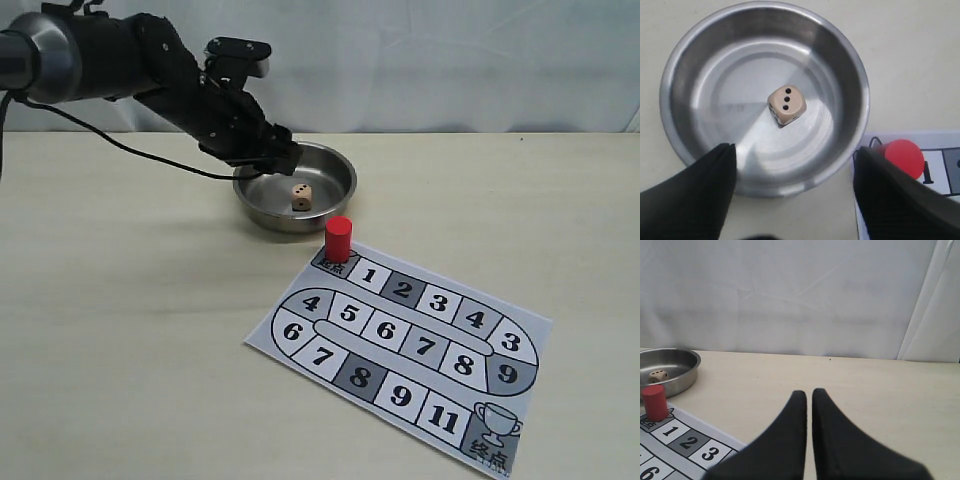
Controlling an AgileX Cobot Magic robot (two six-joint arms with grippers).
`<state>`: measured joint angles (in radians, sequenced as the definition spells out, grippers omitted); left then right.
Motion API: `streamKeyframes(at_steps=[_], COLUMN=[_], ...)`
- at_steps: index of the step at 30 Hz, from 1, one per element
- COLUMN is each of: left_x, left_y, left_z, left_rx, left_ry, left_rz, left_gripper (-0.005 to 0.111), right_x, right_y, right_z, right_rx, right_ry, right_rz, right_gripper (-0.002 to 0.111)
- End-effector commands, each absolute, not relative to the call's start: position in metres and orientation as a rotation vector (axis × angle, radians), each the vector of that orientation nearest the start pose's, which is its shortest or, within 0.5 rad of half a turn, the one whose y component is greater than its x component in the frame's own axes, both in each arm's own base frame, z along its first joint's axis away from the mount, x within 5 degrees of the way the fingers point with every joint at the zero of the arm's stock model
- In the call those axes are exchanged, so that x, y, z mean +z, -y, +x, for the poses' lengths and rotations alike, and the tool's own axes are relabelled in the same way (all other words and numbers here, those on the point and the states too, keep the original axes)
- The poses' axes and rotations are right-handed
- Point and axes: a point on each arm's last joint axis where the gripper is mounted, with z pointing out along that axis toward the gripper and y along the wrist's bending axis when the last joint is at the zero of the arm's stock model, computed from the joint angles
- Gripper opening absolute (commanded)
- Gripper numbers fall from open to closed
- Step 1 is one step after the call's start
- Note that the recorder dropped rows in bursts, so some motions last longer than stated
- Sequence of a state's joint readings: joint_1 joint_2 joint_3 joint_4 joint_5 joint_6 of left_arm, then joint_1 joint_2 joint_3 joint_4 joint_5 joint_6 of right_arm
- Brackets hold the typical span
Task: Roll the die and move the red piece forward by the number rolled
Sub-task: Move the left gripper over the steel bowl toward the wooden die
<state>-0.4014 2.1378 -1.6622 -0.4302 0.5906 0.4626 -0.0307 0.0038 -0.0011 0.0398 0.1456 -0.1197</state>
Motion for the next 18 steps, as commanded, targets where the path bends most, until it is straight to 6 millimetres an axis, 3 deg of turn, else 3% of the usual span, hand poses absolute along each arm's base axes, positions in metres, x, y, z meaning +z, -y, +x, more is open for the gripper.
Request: streamKeyframes(at_steps=[1, 5, 10, 15, 18], left_x=[0.185, 0.171, 0.169, 0.162, 0.152], left_y=[0.212, 0.213, 0.218, 0.237, 0.244], left_z=[0.441, 0.448, 0.450, 0.444, 0.444], left_rx=[-0.397, -0.390, -0.472, -0.396, -0.380], left_ry=[-2.343, -2.326, -2.317, -2.230, -2.215], left_rz=[0.724, 0.669, 0.548, 0.755, 0.755], left_gripper=[0.063, 0.063, 0.063, 0.063, 0.063], right_x=[0.200, 0.200, 0.200, 0.200, 0.200], right_y=[0.001, 0.001, 0.001, 0.001, 0.001], right_z=[0.056, 0.056, 0.056, 0.056, 0.056], right_rx=[-0.084, -0.084, -0.084, -0.084, -0.084], right_ry=[-1.623, -1.623, -1.623, -1.623, -1.623], right_rz=[-0.044, -0.044, -0.044, -0.044, -0.044], right_gripper=[0.004, 0.004, 0.004, 0.004, 0.004])
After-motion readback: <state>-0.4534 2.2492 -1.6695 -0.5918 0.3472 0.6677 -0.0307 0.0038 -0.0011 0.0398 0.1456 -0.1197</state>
